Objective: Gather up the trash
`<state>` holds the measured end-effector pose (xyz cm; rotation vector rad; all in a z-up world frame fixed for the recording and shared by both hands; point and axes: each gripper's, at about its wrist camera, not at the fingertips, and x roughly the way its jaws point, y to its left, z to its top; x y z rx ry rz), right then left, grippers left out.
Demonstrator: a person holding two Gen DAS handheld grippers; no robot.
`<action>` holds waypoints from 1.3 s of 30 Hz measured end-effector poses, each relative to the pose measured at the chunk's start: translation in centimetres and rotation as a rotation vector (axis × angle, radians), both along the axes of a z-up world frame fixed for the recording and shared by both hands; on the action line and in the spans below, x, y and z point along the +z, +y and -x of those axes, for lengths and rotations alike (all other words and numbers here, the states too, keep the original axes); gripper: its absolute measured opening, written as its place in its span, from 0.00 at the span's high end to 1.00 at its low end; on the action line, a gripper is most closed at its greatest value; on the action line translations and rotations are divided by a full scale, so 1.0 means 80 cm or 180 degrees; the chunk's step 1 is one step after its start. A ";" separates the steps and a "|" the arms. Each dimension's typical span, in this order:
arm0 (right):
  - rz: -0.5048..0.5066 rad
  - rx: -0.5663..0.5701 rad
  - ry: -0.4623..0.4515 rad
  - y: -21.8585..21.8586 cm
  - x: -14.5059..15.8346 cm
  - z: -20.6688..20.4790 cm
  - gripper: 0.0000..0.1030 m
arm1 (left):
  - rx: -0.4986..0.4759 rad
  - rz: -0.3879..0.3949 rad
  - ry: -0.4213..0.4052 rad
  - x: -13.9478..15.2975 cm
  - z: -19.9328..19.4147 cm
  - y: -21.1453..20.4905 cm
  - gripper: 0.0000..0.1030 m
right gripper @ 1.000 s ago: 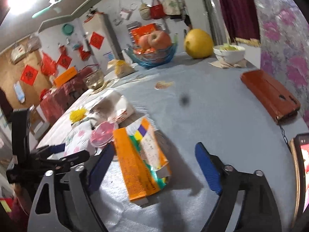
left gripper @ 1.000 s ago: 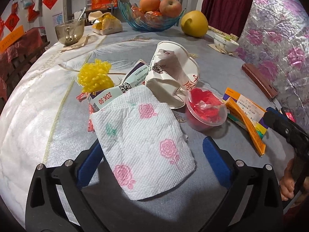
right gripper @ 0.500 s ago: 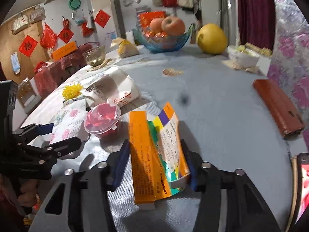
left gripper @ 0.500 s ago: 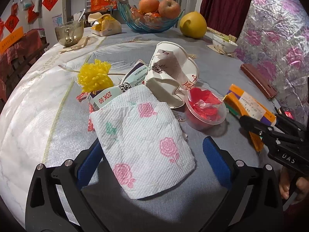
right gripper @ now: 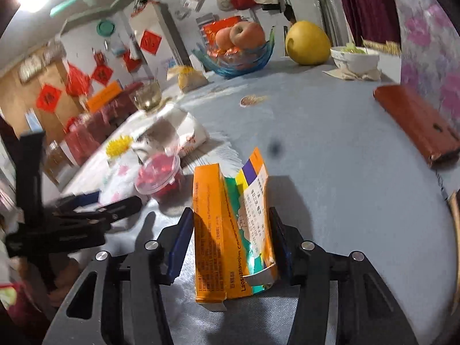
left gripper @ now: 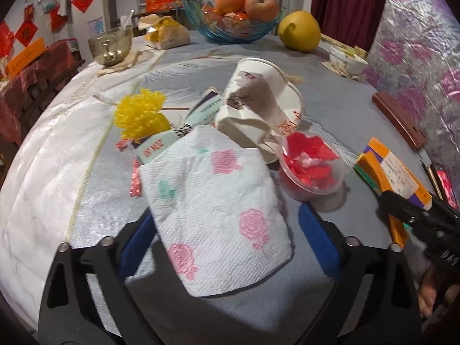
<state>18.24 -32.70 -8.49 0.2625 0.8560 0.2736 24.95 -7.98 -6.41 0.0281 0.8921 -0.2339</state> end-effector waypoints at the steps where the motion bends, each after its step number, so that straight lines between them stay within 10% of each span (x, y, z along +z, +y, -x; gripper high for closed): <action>1: -0.0055 -0.0001 0.0001 -0.002 0.000 0.000 0.49 | 0.0022 -0.0021 -0.0031 0.001 0.001 0.001 0.27; 8: -0.0023 -0.0001 -0.0015 0.005 0.000 0.000 0.48 | -0.0094 0.0423 -0.0006 0.010 0.016 0.033 0.68; 19: 0.0499 -0.0223 -0.0335 0.023 0.015 0.013 0.53 | 0.0005 0.0514 -0.0252 0.043 0.066 0.075 0.68; 39: 0.0203 0.0114 -0.0818 0.079 0.103 0.109 0.53 | 0.0374 0.0728 -0.0626 0.098 0.176 0.171 0.68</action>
